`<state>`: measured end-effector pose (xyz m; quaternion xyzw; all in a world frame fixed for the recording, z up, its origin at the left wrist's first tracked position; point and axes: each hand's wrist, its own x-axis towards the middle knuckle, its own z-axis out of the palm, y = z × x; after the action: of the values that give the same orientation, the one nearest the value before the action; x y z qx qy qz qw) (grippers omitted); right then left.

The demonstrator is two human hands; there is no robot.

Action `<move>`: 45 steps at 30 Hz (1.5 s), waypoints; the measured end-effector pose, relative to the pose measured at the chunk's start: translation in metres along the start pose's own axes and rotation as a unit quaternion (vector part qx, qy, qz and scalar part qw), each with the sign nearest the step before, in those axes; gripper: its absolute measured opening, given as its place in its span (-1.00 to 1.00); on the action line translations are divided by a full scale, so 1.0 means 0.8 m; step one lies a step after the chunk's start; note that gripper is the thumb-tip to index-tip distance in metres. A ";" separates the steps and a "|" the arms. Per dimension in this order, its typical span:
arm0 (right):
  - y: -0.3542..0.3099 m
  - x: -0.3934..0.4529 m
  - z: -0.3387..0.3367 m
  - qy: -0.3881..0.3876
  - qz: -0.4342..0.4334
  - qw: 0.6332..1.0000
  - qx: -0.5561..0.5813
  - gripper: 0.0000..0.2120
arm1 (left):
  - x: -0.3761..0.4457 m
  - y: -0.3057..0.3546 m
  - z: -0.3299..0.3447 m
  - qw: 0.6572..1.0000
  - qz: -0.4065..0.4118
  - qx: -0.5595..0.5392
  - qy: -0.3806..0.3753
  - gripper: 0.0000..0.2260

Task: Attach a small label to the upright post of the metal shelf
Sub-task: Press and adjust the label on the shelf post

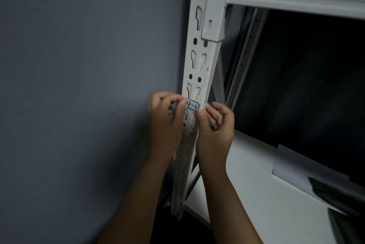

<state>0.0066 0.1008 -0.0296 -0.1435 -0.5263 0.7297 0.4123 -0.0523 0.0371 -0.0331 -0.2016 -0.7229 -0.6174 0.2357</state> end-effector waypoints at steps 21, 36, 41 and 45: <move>-0.003 -0.001 -0.003 -0.013 0.003 1.000 -0.014 -0.67 | -0.002 0.003 -0.007 0.988 0.090 0.123 0.022 -0.90; -0.003 -0.001 -0.003 -0.016 0.001 1.000 -0.017 -0.67 | 0.005 -0.011 -0.010 0.980 0.148 0.135 -0.008 -0.80; -0.002 0.000 -0.004 -0.013 -0.002 1.000 -0.020 -0.67 | 0.004 -0.014 -0.011 0.983 0.143 0.117 -0.016 -0.78; -0.003 0.000 -0.004 -0.015 -0.004 1.000 -0.018 -0.67 | 0.001 -0.012 -0.012 0.987 0.123 0.099 -0.016 -0.77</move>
<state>0.0097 0.1028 -0.0288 -0.1382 -0.5459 0.7204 0.4049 -0.0577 0.0262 -0.0392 -0.2748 -0.7540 -0.5053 0.3172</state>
